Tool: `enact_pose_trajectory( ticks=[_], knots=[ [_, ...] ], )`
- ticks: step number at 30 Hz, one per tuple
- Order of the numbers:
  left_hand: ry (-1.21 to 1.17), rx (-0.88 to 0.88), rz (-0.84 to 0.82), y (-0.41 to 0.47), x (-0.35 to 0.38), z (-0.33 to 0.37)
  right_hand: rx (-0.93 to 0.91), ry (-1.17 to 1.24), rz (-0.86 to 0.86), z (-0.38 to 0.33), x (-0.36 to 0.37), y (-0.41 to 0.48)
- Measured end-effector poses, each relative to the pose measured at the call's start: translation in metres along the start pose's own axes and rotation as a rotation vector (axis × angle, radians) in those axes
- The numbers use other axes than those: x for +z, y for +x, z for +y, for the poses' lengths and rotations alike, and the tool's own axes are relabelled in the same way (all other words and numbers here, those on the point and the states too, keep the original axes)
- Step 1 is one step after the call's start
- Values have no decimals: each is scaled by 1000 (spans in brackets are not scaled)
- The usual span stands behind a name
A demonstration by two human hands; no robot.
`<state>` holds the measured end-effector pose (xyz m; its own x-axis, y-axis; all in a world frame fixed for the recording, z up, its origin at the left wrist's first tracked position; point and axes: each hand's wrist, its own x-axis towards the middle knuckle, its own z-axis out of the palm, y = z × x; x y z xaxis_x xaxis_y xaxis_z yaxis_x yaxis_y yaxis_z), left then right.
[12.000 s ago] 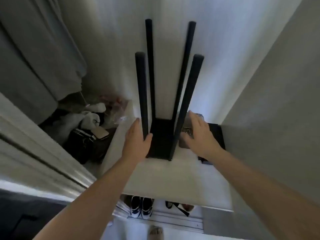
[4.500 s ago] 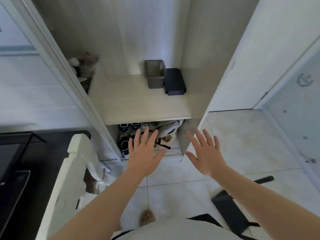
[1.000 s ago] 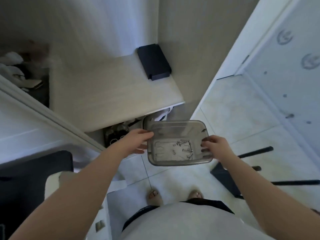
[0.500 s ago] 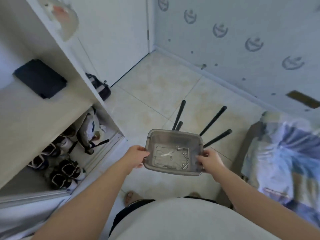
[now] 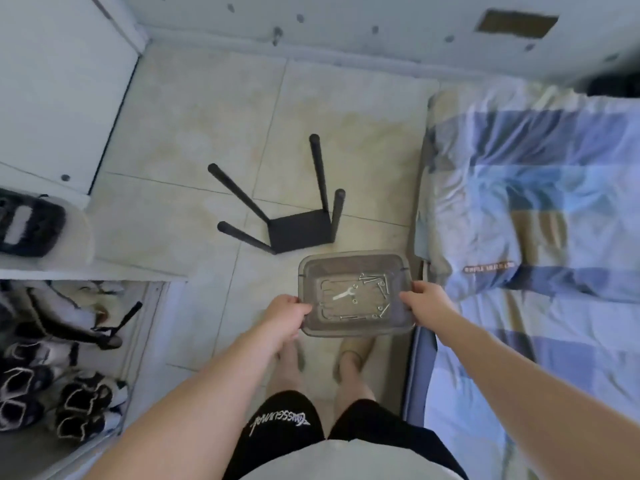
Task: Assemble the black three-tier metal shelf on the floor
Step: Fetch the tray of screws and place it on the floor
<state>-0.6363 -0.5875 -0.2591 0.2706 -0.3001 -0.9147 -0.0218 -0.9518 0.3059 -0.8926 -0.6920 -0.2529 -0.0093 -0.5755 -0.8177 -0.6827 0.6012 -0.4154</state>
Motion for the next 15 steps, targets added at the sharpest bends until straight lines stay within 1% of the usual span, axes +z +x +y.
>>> enact_pose_trajectory(
  ticks=[3, 6, 9, 12, 15],
  knots=[
    [99, -6, -17, 45, 25, 16, 29, -6, 45, 20, 2, 36],
    [219, -20, -3, 109, 49, 21, 66, 15, 35, 44, 19, 88],
    [321, -26, -14, 183, 72, 15, 153, 120, -2, 73, 48, 148],
    [422, -51, -37, 258, 90, 5, 227, 220, 12, 102, 81, 213],
    [439, -64, -60, 331, 108, -7, 291, 292, 5, 126, 108, 279]
  ],
)
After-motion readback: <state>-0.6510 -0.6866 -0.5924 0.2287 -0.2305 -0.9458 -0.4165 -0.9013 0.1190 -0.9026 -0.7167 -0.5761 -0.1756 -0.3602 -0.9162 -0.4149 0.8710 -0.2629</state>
